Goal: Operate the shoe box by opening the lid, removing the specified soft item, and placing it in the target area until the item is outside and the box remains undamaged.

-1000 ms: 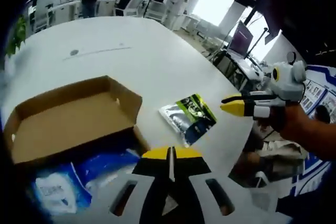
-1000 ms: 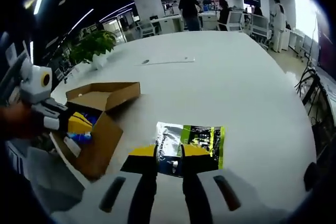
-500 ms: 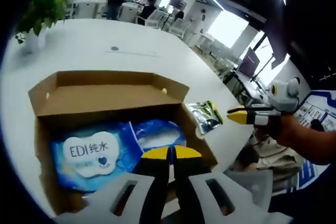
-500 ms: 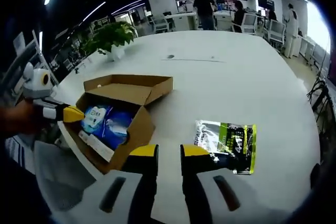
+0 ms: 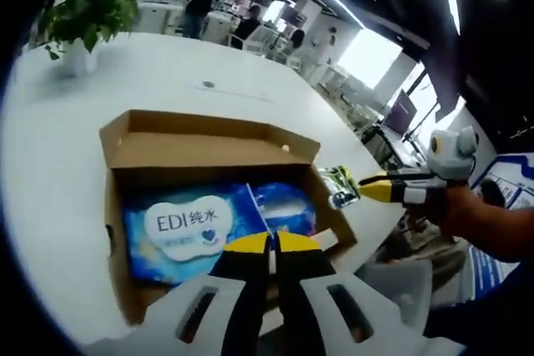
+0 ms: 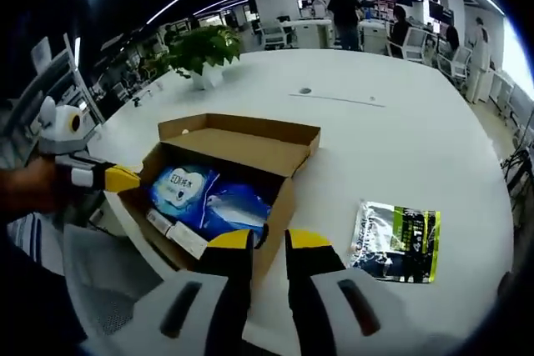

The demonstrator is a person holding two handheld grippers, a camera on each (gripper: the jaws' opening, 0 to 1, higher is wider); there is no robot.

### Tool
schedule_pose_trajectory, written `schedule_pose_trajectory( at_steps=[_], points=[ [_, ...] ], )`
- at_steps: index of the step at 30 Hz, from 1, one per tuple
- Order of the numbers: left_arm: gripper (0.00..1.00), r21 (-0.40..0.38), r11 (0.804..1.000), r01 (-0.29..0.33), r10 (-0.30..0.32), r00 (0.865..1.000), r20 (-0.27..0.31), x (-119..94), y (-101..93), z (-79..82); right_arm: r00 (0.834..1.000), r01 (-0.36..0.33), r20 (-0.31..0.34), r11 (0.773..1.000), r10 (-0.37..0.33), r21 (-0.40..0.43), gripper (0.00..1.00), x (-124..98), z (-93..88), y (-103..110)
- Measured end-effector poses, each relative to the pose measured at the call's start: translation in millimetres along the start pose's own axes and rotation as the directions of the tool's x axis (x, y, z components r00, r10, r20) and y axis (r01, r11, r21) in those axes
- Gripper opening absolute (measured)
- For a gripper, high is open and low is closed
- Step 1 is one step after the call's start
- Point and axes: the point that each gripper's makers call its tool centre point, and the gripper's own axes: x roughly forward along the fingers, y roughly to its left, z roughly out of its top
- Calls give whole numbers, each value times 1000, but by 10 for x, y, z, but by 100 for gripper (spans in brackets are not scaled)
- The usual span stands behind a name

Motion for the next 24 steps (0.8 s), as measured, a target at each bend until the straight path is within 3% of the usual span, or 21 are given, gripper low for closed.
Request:
schedule_pose_trajectory(
  at_steps=[11, 24],
  points=[
    [0, -27, 999, -22, 22, 1000, 14, -174, 240, -24, 998, -49, -30, 998, 47, -42, 13, 188, 13, 403],
    [0, -51, 998, -42, 43, 999, 8, -201, 432, -113, 987, -133, -97, 987, 125, -92, 11, 558, -41, 800]
  ],
)
